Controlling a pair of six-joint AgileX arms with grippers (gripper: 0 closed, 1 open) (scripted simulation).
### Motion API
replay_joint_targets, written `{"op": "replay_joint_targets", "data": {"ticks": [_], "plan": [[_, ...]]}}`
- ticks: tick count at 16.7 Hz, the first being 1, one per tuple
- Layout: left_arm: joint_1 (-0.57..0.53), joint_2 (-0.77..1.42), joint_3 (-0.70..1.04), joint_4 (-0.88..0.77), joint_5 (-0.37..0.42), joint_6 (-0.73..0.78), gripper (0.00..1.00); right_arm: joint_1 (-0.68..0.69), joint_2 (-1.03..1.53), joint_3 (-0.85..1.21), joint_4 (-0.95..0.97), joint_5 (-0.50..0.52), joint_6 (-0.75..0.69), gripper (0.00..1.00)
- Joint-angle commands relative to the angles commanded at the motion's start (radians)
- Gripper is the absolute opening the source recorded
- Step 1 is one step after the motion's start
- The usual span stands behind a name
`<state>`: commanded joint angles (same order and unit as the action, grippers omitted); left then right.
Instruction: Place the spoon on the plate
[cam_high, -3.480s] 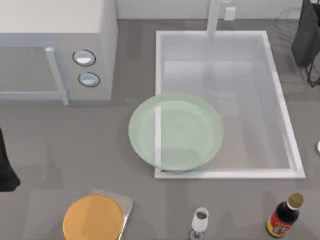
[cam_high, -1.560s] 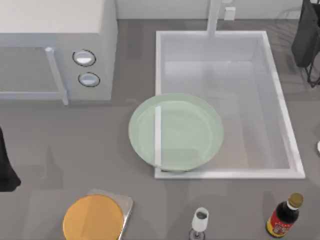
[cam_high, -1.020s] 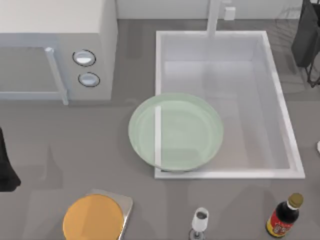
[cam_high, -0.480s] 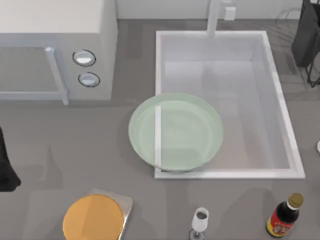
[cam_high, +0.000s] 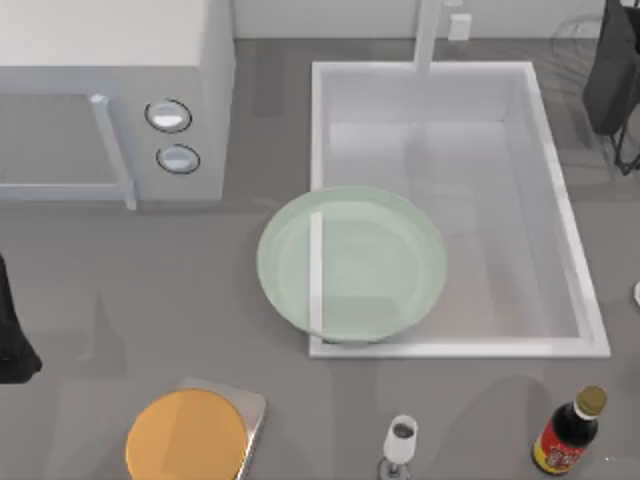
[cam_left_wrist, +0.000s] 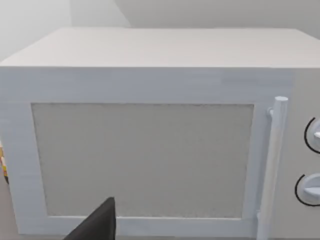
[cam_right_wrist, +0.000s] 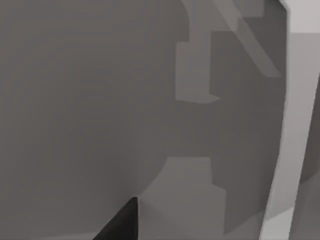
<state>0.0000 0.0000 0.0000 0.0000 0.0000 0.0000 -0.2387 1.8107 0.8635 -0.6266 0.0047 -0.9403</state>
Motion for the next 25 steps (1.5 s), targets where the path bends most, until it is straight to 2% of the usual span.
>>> {"op": "replay_joint_targets", "data": {"ticks": [3, 4, 11, 12, 16, 22, 25], "plan": [[0.0, 0.0, 0.0, 0.0, 0.0, 0.0, 1.0, 0.0, 0.0, 0.0, 0.0, 0.0, 0.0, 0.02], [0.0, 0.0, 0.0, 0.0, 0.0, 0.0, 1.0, 0.0, 0.0, 0.0, 0.0, 0.0, 0.0, 0.0], [0.0, 0.0, 0.0, 0.0, 0.0, 0.0, 1.0, 0.0, 0.0, 0.0, 0.0, 0.0, 0.0, 0.0], [0.0, 0.0, 0.0, 0.0, 0.0, 0.0, 1.0, 0.003, -0.065, 0.025, -0.076, -0.019, 0.025, 0.0], [0.0, 0.0, 0.0, 0.0, 0.0, 0.0, 1.0, 0.0, -0.09, 0.08, -0.151, -0.019, 0.022, 0.0], [0.0, 0.0, 0.0, 0.0, 0.0, 0.0, 1.0, 0.0, -0.192, 0.246, -0.445, -0.019, 0.016, 0.0], [0.0, 0.0, 0.0, 0.0, 0.0, 0.0, 1.0, 0.0, -0.224, 0.283, -0.493, -0.019, 0.019, 0.0]]}}
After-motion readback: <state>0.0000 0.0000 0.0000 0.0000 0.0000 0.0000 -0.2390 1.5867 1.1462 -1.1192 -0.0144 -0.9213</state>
